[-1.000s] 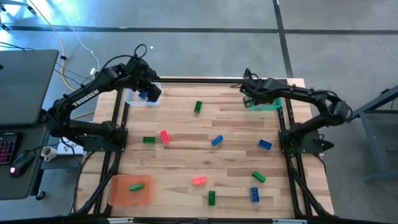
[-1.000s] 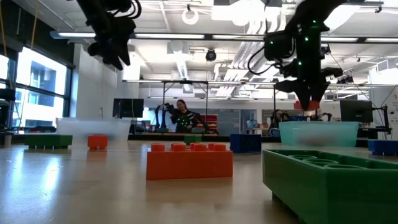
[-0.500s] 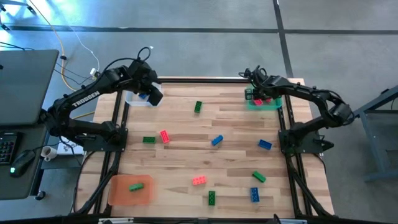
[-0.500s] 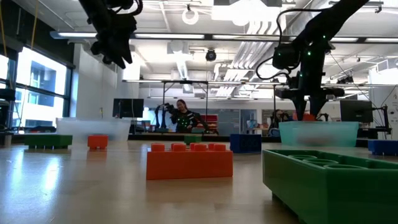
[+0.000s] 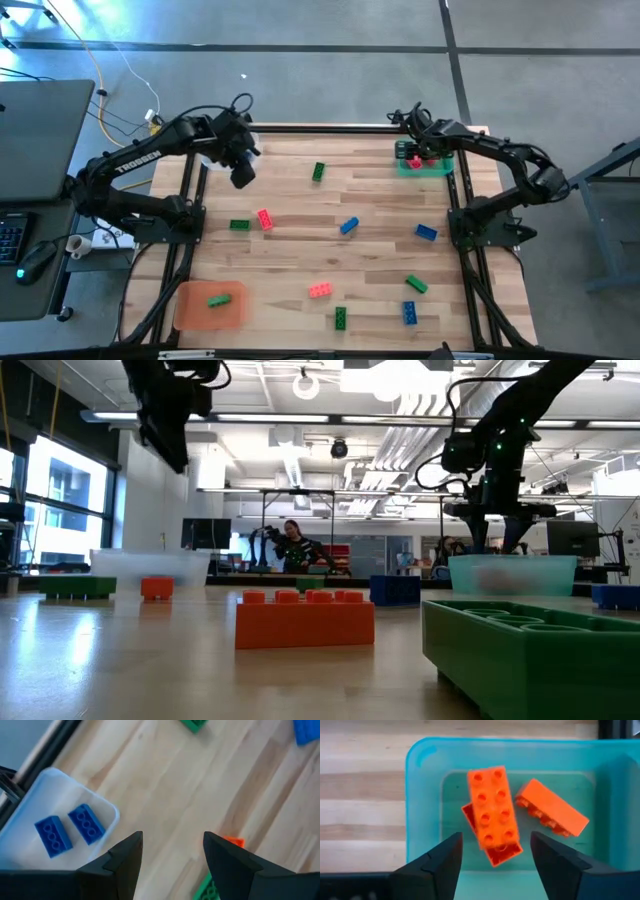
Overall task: Sort & place blocks by color
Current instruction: Put the green game piece into the orange bin
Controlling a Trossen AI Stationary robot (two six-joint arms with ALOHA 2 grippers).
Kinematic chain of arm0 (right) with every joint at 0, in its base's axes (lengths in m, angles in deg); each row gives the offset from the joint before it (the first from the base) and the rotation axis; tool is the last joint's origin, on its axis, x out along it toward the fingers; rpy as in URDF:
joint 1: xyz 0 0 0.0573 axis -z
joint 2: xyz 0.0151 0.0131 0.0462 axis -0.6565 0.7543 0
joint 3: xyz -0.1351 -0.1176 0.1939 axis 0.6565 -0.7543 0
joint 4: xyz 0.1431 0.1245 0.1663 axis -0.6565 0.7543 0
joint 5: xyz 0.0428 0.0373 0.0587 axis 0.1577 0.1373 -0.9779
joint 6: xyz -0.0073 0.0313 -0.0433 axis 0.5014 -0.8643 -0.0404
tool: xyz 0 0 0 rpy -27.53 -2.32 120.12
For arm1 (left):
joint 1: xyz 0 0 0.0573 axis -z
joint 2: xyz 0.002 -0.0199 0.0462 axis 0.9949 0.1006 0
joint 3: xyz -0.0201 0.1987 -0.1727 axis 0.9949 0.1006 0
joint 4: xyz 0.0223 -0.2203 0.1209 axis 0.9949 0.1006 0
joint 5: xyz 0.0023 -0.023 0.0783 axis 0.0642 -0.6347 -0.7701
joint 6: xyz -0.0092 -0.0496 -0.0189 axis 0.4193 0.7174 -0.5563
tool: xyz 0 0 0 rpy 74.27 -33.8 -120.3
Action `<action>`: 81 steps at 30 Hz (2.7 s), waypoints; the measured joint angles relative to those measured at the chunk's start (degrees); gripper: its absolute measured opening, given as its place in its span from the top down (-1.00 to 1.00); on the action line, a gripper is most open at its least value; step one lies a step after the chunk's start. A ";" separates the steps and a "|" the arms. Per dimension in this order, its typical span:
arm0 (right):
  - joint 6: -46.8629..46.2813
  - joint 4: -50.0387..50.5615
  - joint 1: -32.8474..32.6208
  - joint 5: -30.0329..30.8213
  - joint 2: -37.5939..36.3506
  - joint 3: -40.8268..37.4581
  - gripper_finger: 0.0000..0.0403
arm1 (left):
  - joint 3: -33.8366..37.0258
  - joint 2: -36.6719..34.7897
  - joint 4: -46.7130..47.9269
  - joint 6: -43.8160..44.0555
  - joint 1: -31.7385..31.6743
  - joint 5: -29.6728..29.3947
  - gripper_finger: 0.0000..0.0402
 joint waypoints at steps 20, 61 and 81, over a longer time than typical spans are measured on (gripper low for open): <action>3.02 7.19 -3.82 -0.78 0.02 15.14 0.06 | 0.00 0.00 14.43 -2.62 6.10 -0.04 -0.31; 19.67 9.21 -5.68 1.08 0.02 29.19 0.06 | 11.32 8.91 -1.58 7.58 28.63 3.00 -0.31; 19.48 9.12 -5.68 -0.21 0.02 29.19 0.06 | 25.86 6.60 -10.92 10.57 30.70 0.63 -0.31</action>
